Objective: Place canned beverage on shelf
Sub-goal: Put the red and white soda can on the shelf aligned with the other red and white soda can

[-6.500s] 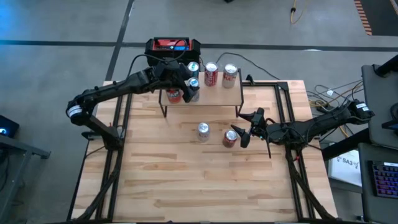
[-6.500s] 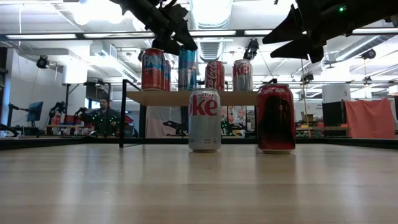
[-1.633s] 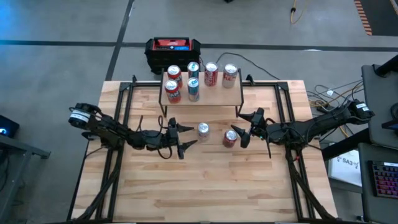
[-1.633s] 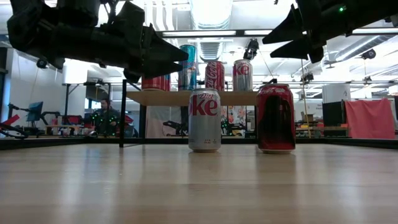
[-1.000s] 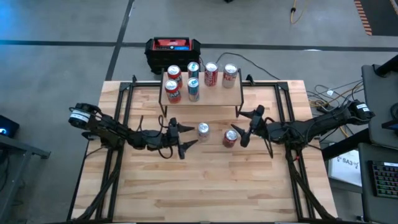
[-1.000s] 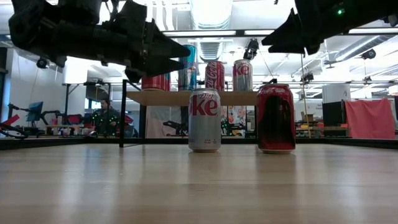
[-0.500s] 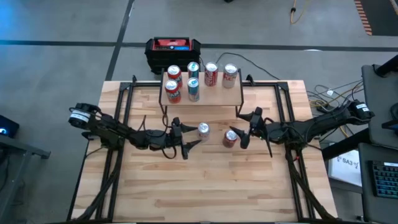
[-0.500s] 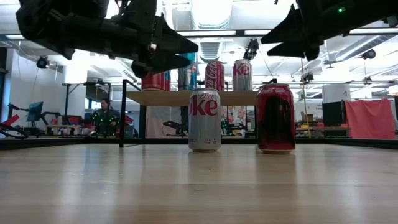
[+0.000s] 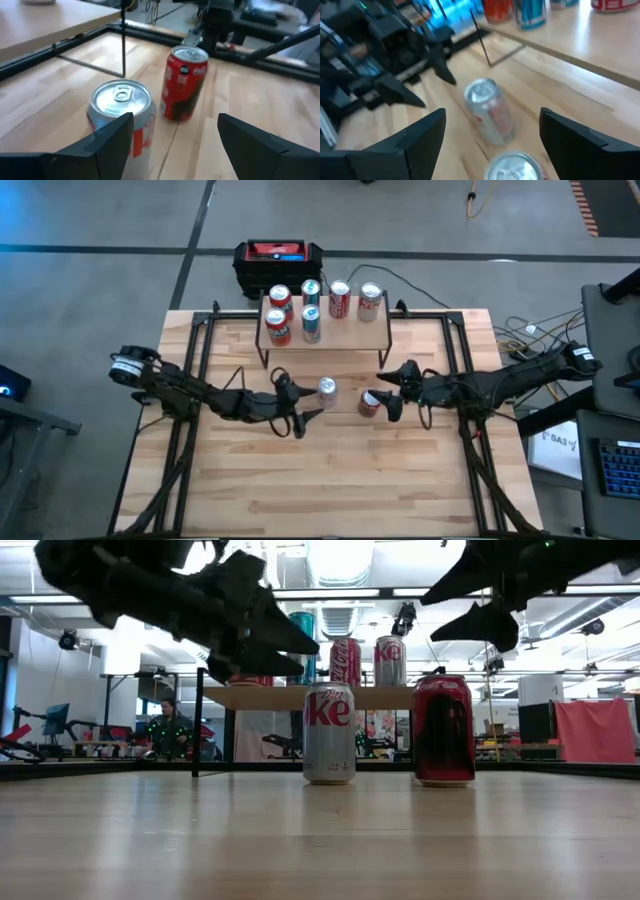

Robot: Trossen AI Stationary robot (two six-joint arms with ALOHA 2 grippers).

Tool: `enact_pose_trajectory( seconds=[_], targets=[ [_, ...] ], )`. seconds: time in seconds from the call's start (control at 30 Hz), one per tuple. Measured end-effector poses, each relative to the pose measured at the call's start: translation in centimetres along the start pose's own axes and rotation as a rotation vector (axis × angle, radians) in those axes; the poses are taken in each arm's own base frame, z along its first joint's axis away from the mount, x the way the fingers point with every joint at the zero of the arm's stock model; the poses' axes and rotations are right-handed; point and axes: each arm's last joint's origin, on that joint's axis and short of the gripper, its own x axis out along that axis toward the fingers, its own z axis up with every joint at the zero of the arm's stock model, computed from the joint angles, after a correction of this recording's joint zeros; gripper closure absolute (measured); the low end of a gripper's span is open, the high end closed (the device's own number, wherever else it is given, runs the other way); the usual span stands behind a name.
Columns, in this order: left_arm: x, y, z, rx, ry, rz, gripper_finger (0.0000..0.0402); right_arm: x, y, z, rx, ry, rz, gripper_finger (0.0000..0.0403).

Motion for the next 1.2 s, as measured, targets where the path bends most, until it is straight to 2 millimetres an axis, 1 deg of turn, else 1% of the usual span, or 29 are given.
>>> enact_pose_trajectory(
  seconds=[0.1,0.17,0.27,0.33,0.4,0.5,0.6,0.73,0.8,0.9,1.0,1.2],
  targets=[
    [-1.0,-0.1,-0.8,0.013,-0.07,-0.045,0.0127,-0.4,0.4,1.4,-0.085,0.088,-0.054,0.0103],
    [-1.7,0.2,-1.2,0.023,-0.124,-0.07,0.0127,-0.8,0.6,2.7,-0.125,0.131,-0.089,0.0103],
    [-3.3,1.7,-2.1,0.02,-0.149,-0.062,0.0127,-1.3,1.2,4.7,-0.131,0.15,-0.116,0.0103],
    [-4.6,3.0,-2.6,0.016,-0.149,-0.045,0.0127,-1.6,1.5,5.6,-0.138,0.162,-0.131,0.0103],
    [-6.0,4.3,-2.6,0.002,-0.182,-0.033,0.0127,-1.7,1.6,6.2,-0.15,0.157,-0.156,0.0103],
    [-8.3,6.2,-2.8,0.005,-0.233,-0.009,0.0127,-1.5,1.6,6.4,-0.174,0.141,-0.224,0.0103],
    [-10.1,7.5,-3.2,-0.019,-0.28,-0.005,0.0127,-1.0,1.6,6.0,-0.197,0.157,-0.267,0.0103],
    [-11.4,7.9,-3.4,0.016,-0.316,-0.104,0.0127,0.0,1.5,5.2,-0.206,0.192,-0.291,0.0103],
    [-11.8,8.0,-3.2,0.062,-0.345,-0.105,0.0127,0.6,1.5,4.8,-0.217,0.215,-0.31,0.0103],
    [-12.1,8.5,-2.7,0.105,-0.383,-0.005,0.0127,1.5,1.2,4.1,-0.238,0.258,-0.35,0.0103],
    [-12.5,9.5,-2.1,0.093,-0.419,0.188,0.0127,2.2,0.9,3.7,-0.24,0.321,-0.408,0.0103],
    [-13.5,11.1,-1.5,0.054,-0.438,0.573,0.0127,2.8,0.1,3.6,-0.185,0.544,-0.524,0.0103]
  ],
)
